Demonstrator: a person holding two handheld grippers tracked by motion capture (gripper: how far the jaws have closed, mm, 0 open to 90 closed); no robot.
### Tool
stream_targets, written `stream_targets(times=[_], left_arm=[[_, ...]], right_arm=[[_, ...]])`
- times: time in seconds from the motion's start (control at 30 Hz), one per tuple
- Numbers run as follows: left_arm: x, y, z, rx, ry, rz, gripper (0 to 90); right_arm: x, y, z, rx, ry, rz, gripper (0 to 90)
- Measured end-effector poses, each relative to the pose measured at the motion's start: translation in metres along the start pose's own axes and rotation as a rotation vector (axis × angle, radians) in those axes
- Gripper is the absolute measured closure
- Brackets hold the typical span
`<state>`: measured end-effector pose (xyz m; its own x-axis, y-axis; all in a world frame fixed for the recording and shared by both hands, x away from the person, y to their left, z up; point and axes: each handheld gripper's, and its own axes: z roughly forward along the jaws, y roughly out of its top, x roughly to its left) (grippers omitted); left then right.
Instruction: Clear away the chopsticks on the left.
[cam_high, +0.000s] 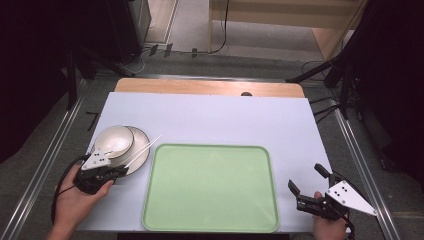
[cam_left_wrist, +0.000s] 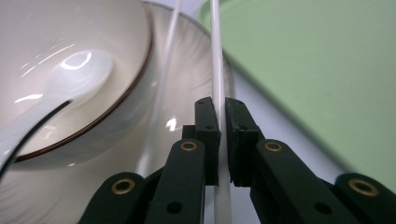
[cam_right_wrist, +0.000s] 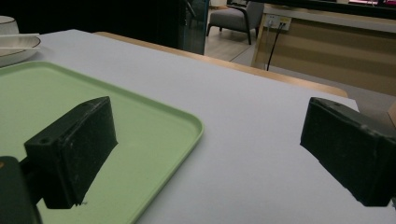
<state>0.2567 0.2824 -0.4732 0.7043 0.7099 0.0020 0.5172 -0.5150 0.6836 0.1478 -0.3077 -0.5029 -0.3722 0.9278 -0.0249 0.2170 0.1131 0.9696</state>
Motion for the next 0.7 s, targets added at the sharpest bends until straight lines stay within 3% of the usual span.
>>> stream_targets(times=[0.1,0.23,0.27,0.3,0.4,0.7], left_arm=[[-0.011,0.004,0.002,0.000,-0.025,0.012,85.7],[-0.033,0.010,0.013,0.003,-0.061,-0.007,85.7],[-0.044,0.012,0.020,0.004,-0.069,-0.016,85.7],[-0.044,0.012,0.020,0.004,-0.069,-0.016,85.7],[-0.062,0.018,0.035,0.011,-0.132,-0.048,85.7],[-0.090,0.022,0.063,0.042,-0.181,-0.096,85.6]], right_arm=[[0.000,0.000,0.000,-0.001,-0.001,-0.001,4.0],[0.000,0.000,0.000,-0.005,0.000,-0.001,4.0],[0.000,0.000,0.000,-0.006,0.000,-0.002,4.0],[0.000,0.000,0.000,-0.006,0.000,-0.002,4.0],[0.000,0.000,0.001,-0.006,0.002,-0.003,4.0],[-0.001,0.000,0.001,-0.005,0.004,0.000,4.0]])
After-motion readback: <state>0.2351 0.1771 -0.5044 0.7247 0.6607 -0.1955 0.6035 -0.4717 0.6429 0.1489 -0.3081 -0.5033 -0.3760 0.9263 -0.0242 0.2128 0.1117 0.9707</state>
